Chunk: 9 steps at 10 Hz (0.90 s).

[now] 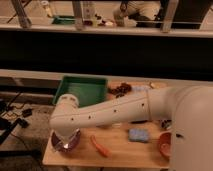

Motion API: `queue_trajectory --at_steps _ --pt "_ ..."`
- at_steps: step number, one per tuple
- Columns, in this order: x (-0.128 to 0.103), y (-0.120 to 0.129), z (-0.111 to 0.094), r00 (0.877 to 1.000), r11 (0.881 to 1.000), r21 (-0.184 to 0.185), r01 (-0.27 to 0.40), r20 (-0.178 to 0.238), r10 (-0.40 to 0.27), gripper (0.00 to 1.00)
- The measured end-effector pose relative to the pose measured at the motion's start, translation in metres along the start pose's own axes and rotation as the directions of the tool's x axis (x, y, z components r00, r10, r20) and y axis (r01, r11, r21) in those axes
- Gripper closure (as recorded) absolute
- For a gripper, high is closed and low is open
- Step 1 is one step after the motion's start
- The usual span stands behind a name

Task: Place fork in purple bowl

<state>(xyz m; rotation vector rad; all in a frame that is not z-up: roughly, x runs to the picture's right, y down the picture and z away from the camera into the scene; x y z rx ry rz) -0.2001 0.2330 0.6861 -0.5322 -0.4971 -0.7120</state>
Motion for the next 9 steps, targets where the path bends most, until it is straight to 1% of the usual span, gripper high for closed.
queue_trajectory --at_steps 3,5,6,9 --pt "0.017 -0.004 0.011 1.000 1.000 -0.003 0.001 -0.004 -0.001 0.98" --pt "0.032 -0.005 0.022 1.000 1.000 -0.015 -0.001 -0.012 0.001 0.98" --pt "0.035 -0.004 0.026 1.000 1.000 -0.020 -0.001 -0.009 0.001 0.98" --pt "0.028 -0.011 0.035 1.000 0.999 -0.030 0.018 0.001 -0.018 0.98"
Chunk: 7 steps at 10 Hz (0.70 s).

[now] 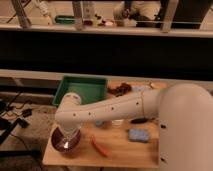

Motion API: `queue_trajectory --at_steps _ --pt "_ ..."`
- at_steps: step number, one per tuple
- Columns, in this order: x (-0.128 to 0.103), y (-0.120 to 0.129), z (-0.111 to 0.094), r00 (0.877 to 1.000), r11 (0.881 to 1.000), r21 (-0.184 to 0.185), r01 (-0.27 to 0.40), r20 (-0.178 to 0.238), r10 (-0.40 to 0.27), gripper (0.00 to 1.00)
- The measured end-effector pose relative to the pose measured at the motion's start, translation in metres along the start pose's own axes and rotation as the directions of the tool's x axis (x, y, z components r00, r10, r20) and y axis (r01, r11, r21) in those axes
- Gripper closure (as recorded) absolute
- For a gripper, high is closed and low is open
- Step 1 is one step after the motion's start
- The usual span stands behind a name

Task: Place fork in purple bowl

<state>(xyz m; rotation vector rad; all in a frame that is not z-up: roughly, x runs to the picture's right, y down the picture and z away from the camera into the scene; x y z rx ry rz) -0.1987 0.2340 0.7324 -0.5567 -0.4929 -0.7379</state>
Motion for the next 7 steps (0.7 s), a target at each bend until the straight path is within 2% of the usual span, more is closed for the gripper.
queue_trajectory --at_steps 5,6,7 --pt "-0.011 -0.012 0.007 1.000 1.000 -0.009 0.022 -0.007 -0.022 0.95" --pt "-0.008 -0.011 0.007 1.000 1.000 -0.008 0.018 -0.010 -0.018 0.91" --pt "-0.008 -0.011 0.007 1.000 1.000 -0.009 0.018 -0.009 -0.018 0.82"
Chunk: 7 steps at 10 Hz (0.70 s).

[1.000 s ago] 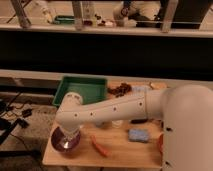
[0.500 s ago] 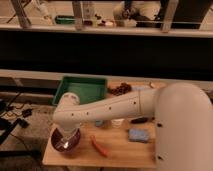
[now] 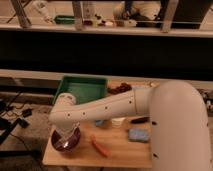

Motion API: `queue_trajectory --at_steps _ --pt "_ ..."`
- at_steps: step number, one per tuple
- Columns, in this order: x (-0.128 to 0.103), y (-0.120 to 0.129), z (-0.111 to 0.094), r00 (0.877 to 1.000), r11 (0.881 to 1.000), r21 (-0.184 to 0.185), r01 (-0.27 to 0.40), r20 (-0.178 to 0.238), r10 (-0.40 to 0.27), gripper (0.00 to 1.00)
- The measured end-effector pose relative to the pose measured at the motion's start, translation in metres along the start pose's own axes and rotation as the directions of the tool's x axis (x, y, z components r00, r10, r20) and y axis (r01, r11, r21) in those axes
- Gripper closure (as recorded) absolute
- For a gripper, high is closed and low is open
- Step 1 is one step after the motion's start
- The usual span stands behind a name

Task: Place fork in purple bowl

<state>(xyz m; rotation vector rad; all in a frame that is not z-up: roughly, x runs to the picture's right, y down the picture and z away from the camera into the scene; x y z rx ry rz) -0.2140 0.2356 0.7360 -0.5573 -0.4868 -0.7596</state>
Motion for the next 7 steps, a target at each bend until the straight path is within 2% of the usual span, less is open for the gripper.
queue_trajectory --at_steps 3,5,6,7 --pt "-0.0005 -0.0001 0.0001 1.000 1.000 0.000 0.000 0.000 0.000 0.50" --pt "-0.0006 -0.0001 0.0002 1.000 1.000 -0.001 0.000 0.001 0.000 0.33" --pt "-0.0006 -0.0001 0.0002 1.000 1.000 0.000 0.000 0.001 0.000 0.22" --pt "-0.0006 -0.0001 0.0001 1.000 1.000 0.000 0.000 0.001 0.000 0.20"
